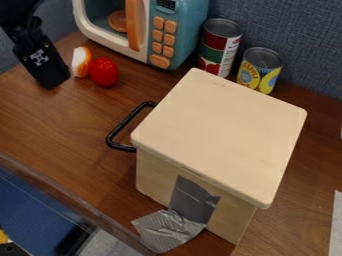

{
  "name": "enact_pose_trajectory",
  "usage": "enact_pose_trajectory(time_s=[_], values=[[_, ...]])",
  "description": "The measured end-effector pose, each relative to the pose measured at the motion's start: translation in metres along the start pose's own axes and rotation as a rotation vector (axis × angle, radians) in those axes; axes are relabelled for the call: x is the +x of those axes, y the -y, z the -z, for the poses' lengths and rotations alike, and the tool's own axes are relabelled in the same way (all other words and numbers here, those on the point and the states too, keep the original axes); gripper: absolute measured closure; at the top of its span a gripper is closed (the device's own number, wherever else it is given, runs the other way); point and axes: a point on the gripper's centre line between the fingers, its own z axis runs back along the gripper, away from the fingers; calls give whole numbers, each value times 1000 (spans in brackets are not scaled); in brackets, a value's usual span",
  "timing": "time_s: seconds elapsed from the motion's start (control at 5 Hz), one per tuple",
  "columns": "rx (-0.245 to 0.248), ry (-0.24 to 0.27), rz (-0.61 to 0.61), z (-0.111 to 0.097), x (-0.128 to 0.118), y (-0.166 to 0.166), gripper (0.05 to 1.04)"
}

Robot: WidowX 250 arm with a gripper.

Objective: Opens the drawer

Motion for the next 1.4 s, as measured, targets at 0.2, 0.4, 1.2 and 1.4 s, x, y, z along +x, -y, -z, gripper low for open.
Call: enact_pose_trajectory(time_s=[0.2,0.4,1.2,1.4], values=[[-6,-5,-12,3,-2,0,83],[25,-35,-42,17,2,4,83],[224,-120,-258,90,26,-15,83],[210,-122,-278,111,31,-22,83]])
